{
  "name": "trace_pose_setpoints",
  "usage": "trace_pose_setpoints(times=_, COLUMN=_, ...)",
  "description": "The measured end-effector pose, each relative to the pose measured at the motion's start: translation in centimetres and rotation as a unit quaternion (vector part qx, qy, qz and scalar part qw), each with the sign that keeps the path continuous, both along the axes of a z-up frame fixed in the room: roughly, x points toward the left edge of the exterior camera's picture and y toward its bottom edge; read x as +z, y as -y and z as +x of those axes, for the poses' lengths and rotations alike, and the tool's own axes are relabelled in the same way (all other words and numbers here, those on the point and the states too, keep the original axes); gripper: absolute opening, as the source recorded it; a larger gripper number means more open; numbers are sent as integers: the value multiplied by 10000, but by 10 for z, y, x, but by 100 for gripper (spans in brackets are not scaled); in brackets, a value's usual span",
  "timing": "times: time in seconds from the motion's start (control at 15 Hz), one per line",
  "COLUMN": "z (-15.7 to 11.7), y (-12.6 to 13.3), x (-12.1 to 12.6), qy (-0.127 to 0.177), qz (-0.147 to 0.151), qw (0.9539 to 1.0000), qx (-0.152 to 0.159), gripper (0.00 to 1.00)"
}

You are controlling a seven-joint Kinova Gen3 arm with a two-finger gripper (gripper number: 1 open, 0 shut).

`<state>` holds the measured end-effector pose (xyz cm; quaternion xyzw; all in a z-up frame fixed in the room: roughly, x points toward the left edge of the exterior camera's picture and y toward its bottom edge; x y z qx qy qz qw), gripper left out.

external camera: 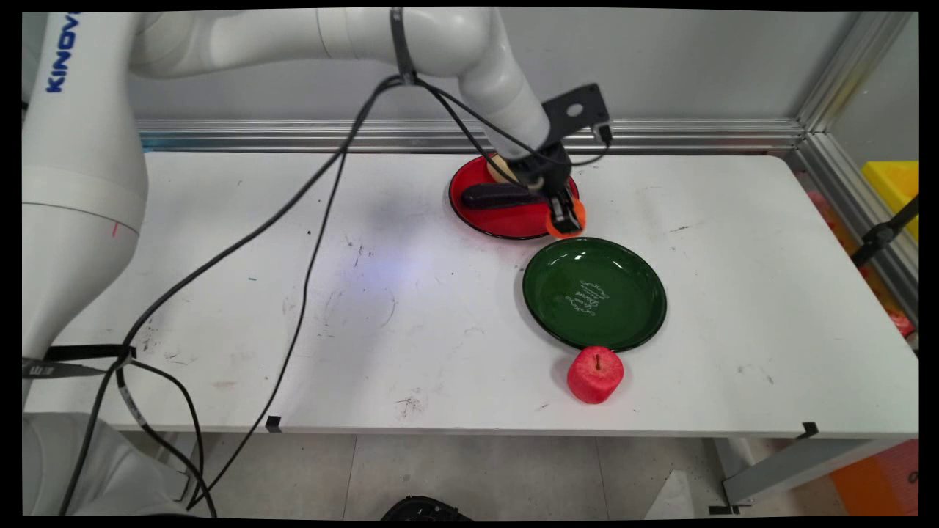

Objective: Place the picked object on the red plate

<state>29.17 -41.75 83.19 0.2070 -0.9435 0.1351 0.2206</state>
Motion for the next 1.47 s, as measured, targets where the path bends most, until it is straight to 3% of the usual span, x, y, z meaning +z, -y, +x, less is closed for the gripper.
trace_pose_setpoints(times=0.33, z=33, y=15, x=6, qy=170, qz=-86, qw=9998, qx=10, gripper=0)
trace_pose_setpoints(times=0.8, z=66, y=30, x=-10, qy=283, qz=-76, qw=9995, qx=68, gripper=0)
trace_pose_setpoints(times=1.47, z=80, y=37, x=-42, qy=199, qz=77, qw=9997, qx=114, gripper=0)
